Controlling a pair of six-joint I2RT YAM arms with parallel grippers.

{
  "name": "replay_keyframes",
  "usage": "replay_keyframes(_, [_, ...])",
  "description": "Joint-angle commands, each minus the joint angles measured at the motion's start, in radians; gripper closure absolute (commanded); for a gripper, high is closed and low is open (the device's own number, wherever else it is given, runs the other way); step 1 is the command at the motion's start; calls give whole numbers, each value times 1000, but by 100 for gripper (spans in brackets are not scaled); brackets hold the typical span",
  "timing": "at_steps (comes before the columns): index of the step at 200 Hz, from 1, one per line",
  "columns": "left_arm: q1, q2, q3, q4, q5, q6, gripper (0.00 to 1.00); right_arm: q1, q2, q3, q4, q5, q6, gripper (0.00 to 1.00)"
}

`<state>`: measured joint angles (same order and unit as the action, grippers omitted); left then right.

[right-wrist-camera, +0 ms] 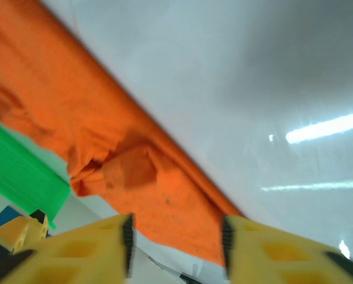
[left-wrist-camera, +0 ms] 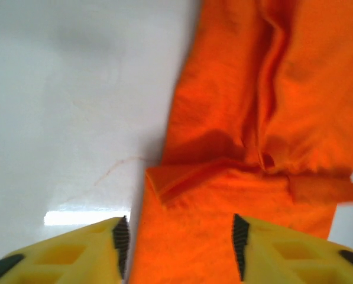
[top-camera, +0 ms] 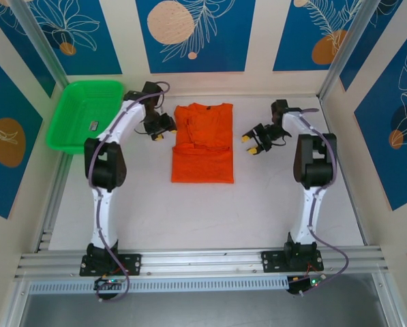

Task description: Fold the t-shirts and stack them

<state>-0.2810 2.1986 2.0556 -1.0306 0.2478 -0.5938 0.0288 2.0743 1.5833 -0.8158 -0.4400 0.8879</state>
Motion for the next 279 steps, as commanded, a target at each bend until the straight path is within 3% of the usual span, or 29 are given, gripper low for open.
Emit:
replay_keyframes(1, [-53,-141,-159,94,121,87,61,65,-179,-153,123,-70,-22,73])
replay_keyframes(20, [-118,-164,-266,121,220,164,69,109,-209,-253,152,-123,-61,90])
replay_keyframes(38, [-167,-154,-326,133,264,209,75,156,-189,-291,154,-128,-83,93])
replay_keyframes(67, [-185,-129,-443,198,228,199,80,229,-103,-281,139,-123,-136,98])
replay_keyframes(116, [-191,-153,-674,266,109,212,83,299,-49,-313,102,-45,-225,100])
replay_keyframes(203, [-259,-426,-1066,198,140,195,82,386,-194,-527,-2,-53,-347,100])
replay_keyframes(247, [-252,-534,-975,96,53,197,76,431,-321,-499,13,-41,-350,100])
replay_keyframes(279, [-245,-584,-910,207,-51,194,66,445,-350,-442,121,29,-395,100])
